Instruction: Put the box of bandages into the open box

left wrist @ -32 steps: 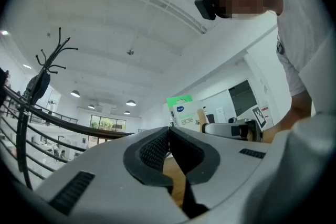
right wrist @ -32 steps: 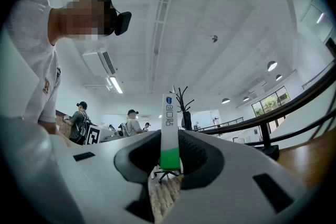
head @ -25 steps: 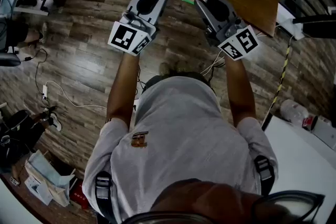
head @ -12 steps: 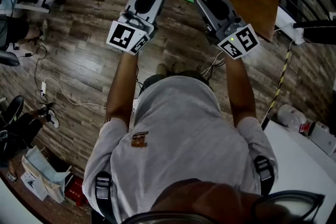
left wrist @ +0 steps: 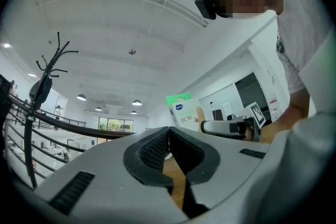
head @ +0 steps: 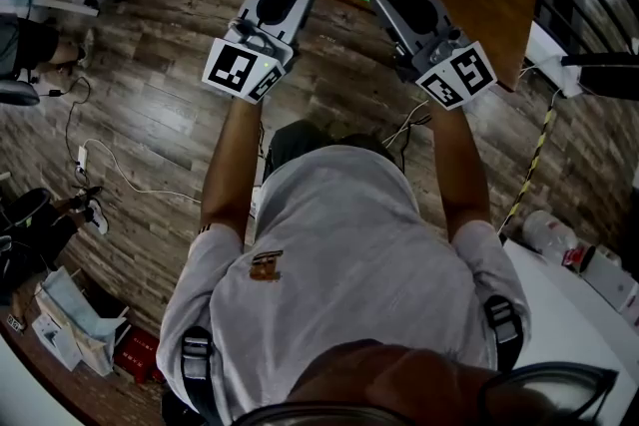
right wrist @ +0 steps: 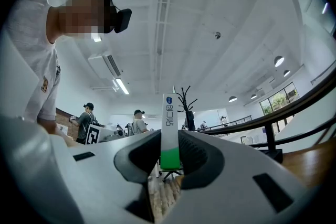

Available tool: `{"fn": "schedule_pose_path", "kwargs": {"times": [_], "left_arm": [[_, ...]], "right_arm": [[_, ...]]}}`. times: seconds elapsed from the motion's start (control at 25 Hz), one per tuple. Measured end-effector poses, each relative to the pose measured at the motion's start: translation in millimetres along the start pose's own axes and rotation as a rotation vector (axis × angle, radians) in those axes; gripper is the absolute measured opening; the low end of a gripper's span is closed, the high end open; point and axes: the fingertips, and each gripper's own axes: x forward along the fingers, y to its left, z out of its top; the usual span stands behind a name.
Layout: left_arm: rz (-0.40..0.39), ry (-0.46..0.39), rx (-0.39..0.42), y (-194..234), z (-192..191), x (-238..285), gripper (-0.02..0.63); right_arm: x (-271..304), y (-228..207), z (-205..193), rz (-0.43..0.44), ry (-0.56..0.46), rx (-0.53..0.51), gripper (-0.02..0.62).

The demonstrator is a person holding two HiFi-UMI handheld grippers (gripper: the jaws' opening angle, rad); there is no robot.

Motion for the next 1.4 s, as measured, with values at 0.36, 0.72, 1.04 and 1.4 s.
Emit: {"fn": "schedule_pose_path", "kwargs": {"times": [0.36, 0.72, 1.04, 1.4], "left_arm": [[0.012, 0.0, -0.002, 40, 5, 17, 0.02], [-0.013, -0.005, 0.005, 74, -16, 37, 0.02], [-0.046, -0.025, 0.015, 110, -29, 53, 0.02], [-0.093, -0.024, -0.002, 218, -39, 101, 0.02]], "right_arm": [[36, -22, 1, 0.016, 0.01, 0.006, 0.103], [60, -49, -19, 0.005, 0.004, -0.005, 0.101], [85, -75, -37, -0.028, 0.003, -0.024, 0.101], [177, -151, -52, -0.093, 0.073, -0.062, 0.101]]}}
